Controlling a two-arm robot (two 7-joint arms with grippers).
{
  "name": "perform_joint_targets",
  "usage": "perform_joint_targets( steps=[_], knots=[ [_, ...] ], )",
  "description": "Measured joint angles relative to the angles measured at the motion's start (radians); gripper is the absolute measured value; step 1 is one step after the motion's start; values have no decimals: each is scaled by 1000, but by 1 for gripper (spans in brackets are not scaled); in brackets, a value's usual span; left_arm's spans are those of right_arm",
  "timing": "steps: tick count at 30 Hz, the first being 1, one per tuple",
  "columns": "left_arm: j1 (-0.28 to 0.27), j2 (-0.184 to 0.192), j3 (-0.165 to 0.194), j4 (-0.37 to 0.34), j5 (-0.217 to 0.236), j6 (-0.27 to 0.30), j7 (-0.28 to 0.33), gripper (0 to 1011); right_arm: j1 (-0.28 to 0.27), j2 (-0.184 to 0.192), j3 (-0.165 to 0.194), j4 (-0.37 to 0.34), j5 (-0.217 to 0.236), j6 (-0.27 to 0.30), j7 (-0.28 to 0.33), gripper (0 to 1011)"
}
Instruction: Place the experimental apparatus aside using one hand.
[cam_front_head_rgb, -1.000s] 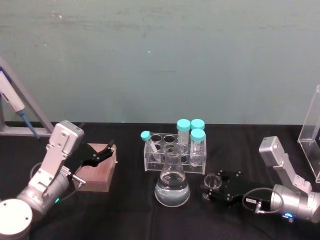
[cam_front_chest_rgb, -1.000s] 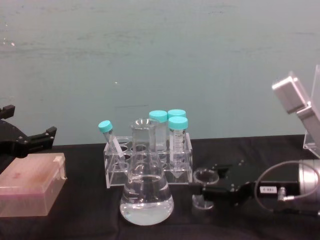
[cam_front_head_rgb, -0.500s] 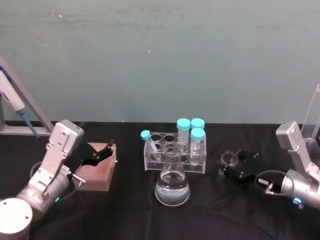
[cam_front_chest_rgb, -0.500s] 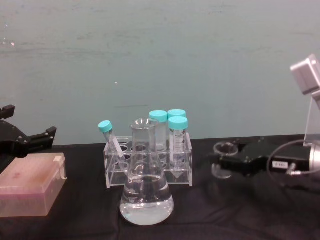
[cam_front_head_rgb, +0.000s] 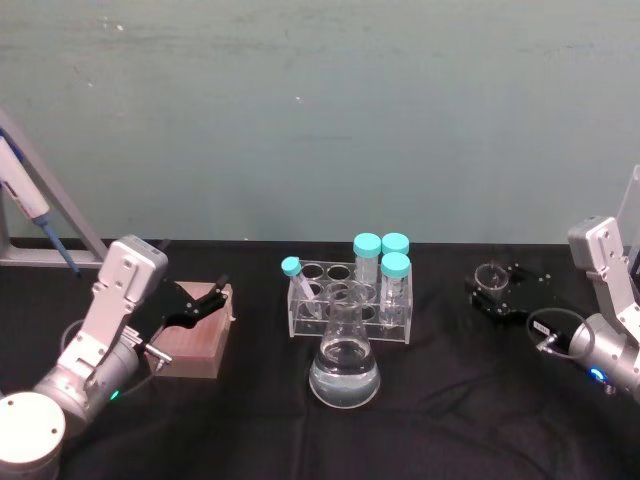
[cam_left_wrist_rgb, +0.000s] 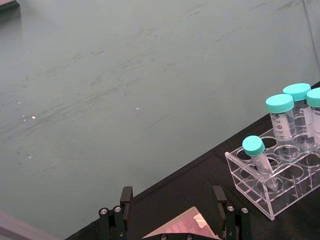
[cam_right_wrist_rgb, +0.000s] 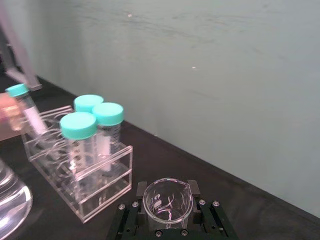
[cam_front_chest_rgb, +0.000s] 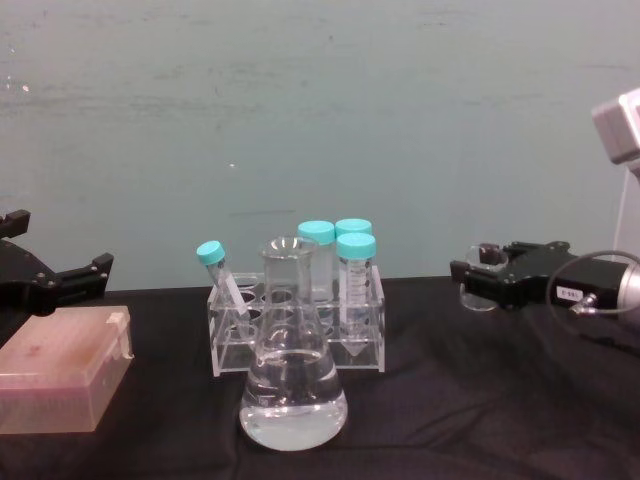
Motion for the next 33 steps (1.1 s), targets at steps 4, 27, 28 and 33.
perform_joint_targets(
  steps=[4, 27, 28, 33],
  knots=[
    [0, 0, 0, 0, 0, 0, 0, 1000, -19, -10, 16, -28, -14, 18, -60, 488],
    [0, 0, 0, 0, 0, 0, 0, 1000, -31, -88, 124, -31, -74, 121, -331, 488],
    [0, 0, 0, 0, 0, 0, 0, 1000, -32, -93, 131, -31, -78, 123, -346, 488],
    [0, 0, 0, 0, 0, 0, 0, 1000, -38, -106, 149, -36, -95, 133, -398, 488]
  ],
)
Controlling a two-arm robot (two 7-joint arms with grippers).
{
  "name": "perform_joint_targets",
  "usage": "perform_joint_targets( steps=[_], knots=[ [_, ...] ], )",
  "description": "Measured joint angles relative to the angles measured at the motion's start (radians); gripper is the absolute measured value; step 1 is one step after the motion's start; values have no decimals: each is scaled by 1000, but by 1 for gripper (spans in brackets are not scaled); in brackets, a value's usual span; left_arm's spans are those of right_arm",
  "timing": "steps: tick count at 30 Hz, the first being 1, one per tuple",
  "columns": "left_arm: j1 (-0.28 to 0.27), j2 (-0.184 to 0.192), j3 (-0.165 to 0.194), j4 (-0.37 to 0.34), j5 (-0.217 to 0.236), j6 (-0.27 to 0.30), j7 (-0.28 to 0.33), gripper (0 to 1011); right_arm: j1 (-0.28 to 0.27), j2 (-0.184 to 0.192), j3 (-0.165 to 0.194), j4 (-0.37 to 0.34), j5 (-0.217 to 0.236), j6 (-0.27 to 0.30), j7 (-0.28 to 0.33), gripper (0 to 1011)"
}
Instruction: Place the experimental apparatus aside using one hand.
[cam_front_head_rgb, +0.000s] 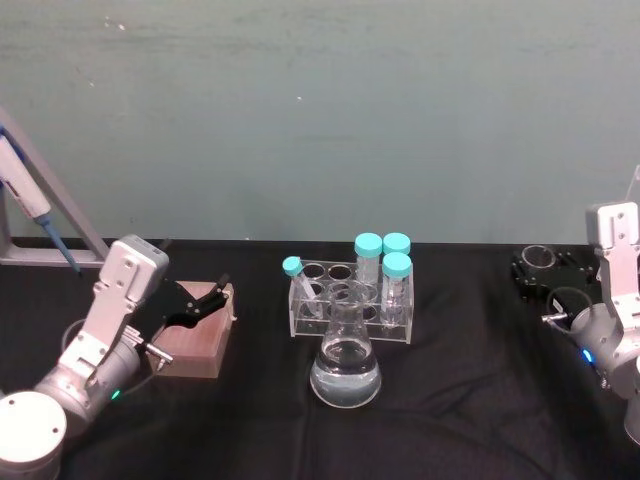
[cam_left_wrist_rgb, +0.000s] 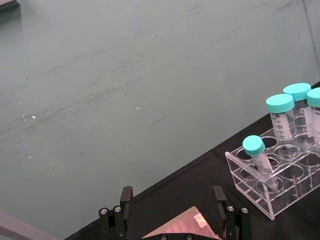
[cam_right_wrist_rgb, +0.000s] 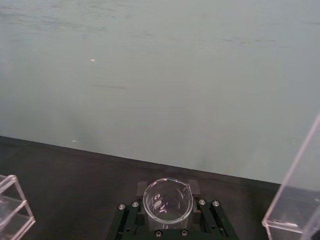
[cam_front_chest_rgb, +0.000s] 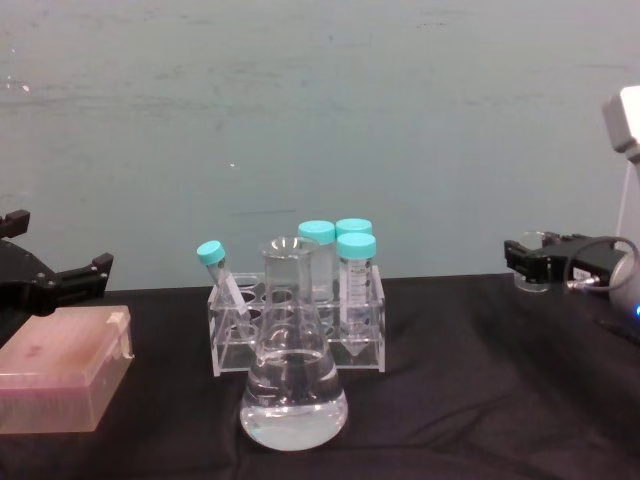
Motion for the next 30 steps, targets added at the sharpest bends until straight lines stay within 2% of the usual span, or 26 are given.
perform_joint_targets(
  steps=[12, 21, 30],
  knots=[
    [0, 0, 0, 0, 0, 0, 0, 1000, -21, -30, 42, -20, -49, 51, -118, 487],
    [0, 0, 0, 0, 0, 0, 0, 1000, -19, -41, 68, -2, -75, 60, -152, 488],
    [0, 0, 0, 0, 0, 0, 0, 1000, -16, -44, 91, 14, -95, 61, -162, 488]
  ],
)
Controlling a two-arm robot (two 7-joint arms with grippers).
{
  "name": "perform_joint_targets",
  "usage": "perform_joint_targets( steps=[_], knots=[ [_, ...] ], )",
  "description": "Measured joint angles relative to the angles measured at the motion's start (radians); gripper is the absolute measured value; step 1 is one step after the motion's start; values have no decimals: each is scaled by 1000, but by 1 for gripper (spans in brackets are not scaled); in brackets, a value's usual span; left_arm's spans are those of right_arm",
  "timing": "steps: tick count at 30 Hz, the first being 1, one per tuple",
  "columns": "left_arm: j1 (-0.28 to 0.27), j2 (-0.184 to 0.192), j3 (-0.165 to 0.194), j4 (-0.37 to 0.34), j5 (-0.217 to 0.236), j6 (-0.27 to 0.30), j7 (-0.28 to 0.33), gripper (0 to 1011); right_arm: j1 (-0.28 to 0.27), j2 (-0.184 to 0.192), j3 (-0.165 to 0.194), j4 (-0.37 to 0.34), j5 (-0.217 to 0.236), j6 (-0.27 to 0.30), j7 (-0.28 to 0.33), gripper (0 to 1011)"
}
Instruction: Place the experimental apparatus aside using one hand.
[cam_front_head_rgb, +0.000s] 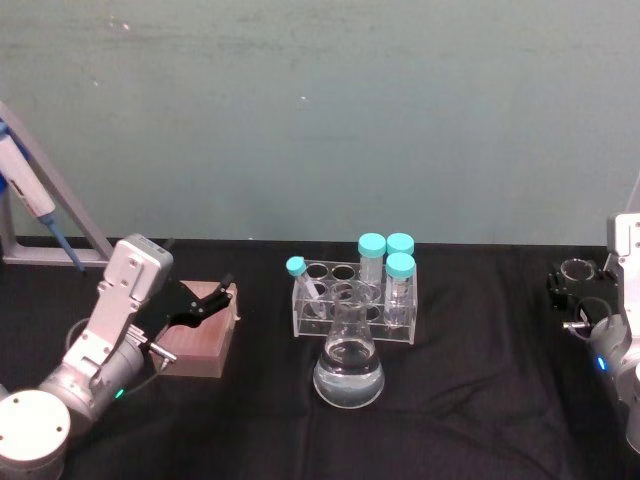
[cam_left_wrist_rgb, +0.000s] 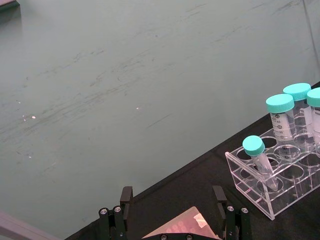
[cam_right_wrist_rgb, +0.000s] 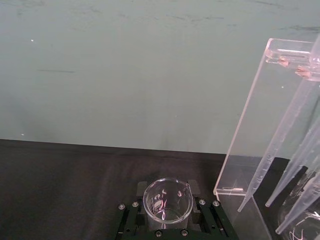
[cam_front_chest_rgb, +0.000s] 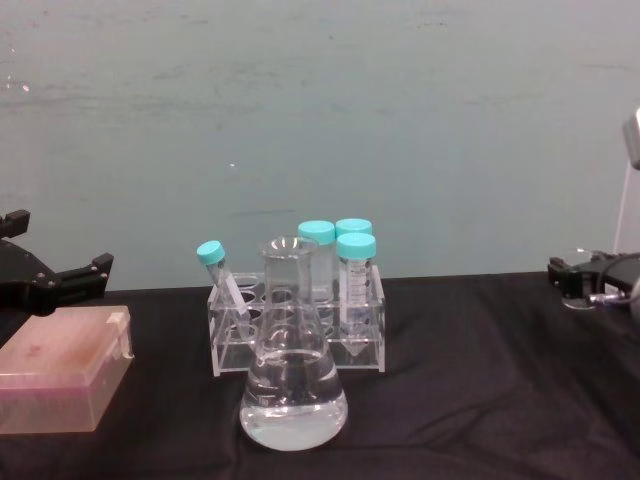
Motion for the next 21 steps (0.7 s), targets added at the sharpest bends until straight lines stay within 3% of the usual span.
perform_joint_targets(
  steps=[21],
  knots=[
    [0, 0, 0, 0, 0, 0, 0, 1000, 12, -10, 50, 37, -45, 0, 17, 488]
  ],
)
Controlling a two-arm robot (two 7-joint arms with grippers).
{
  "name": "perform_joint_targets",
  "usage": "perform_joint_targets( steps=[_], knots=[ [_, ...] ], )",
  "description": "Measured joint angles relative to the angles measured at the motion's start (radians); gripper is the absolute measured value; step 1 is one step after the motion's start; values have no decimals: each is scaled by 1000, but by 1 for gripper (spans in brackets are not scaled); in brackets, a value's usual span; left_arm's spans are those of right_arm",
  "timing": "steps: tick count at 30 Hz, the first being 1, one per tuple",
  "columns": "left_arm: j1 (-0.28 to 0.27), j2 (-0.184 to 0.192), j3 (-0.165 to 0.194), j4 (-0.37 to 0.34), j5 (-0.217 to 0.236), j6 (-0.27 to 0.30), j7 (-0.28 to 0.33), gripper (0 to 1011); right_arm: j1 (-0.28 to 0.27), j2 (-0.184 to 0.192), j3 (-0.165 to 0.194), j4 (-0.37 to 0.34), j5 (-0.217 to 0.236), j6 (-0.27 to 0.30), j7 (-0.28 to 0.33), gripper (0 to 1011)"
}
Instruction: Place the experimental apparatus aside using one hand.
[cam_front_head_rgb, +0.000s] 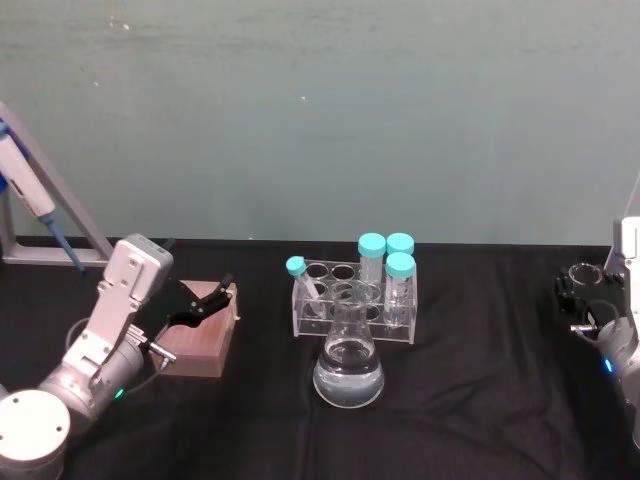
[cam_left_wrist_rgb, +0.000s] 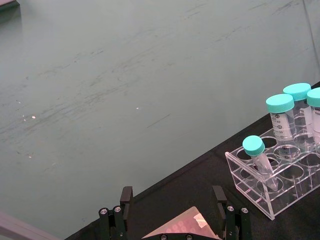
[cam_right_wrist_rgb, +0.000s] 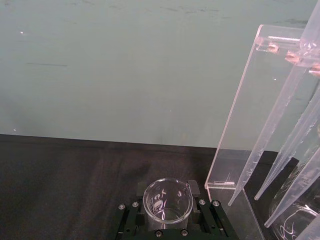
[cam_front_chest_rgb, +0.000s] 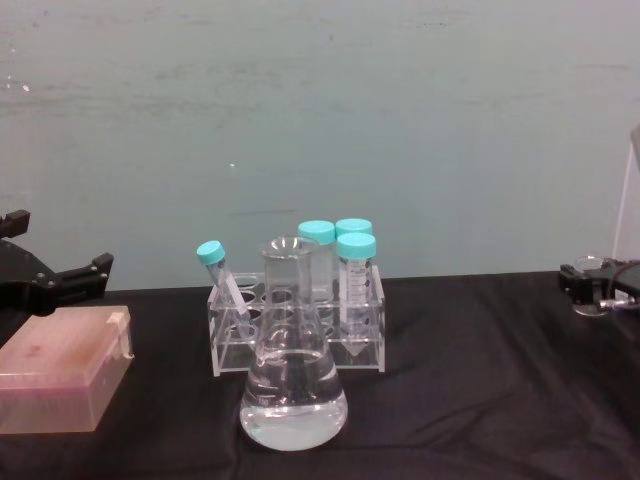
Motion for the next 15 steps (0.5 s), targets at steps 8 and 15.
perform_joint_targets(
  steps=[8, 15],
  knots=[
    [0, 0, 0, 0, 0, 0, 0, 1000, 8, -6, 15, 19, -13, -3, 10, 488],
    [0, 0, 0, 0, 0, 0, 0, 1000, 17, -12, 31, 39, -28, -13, 18, 487]
  ],
)
